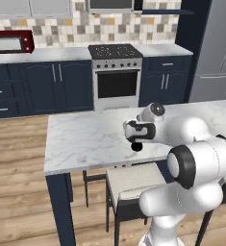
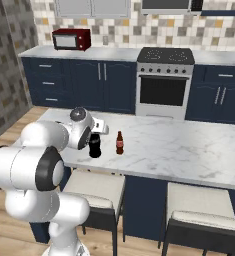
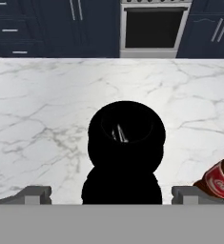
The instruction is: Place the large bottle from the dining counter next to the other large bottle outside the sink, and place the small bottle from the dining counter next to the other small bottle inside the sink.
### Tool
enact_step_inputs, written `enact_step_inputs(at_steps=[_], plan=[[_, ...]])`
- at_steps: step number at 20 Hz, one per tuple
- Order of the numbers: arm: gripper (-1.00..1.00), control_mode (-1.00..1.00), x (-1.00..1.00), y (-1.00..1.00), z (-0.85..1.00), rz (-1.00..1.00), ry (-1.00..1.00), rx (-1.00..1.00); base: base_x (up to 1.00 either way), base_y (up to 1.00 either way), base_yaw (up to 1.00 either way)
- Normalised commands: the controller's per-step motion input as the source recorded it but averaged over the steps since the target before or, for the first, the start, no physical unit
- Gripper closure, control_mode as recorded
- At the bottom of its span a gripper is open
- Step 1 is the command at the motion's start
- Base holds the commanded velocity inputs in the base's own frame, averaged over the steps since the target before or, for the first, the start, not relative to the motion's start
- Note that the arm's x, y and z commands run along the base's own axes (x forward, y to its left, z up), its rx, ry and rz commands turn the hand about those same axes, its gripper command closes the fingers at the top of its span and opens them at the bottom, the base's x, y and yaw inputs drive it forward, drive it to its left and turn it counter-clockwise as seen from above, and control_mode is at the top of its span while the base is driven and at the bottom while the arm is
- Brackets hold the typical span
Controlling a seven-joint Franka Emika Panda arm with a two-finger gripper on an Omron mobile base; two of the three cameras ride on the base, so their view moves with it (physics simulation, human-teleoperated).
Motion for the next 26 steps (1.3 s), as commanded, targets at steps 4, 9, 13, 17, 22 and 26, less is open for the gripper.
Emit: enact_step_inputs(at_steps=[4,9,13,17,22,26], plan=[[-1.00,-1.00,0.16,0.00,-0.12,0.00,0.00,0.00,0.00,0.00,0.00],[-1.00,-1.00,0.18,0.00,-0.13,0.00,0.00,0.00,0.00,0.00,0.00],[1.00,-1.00,0.33,0.00,-0.09,0.00,0.00,0.00,0.00,0.00,0.00],[1.00,-1.00,0.01,0.00,0.00,0.00,0.00,0.01,0.00,0.00,0.00],[1.00,-1.00,-0.23,-0.02,0.11,0.00,-0.06,0.04,0.00,0.00,0.00],[1.00,-1.00,-0.31,-0.13,0.31,0.00,-0.10,0.07,0.00,0.00,0.00]])
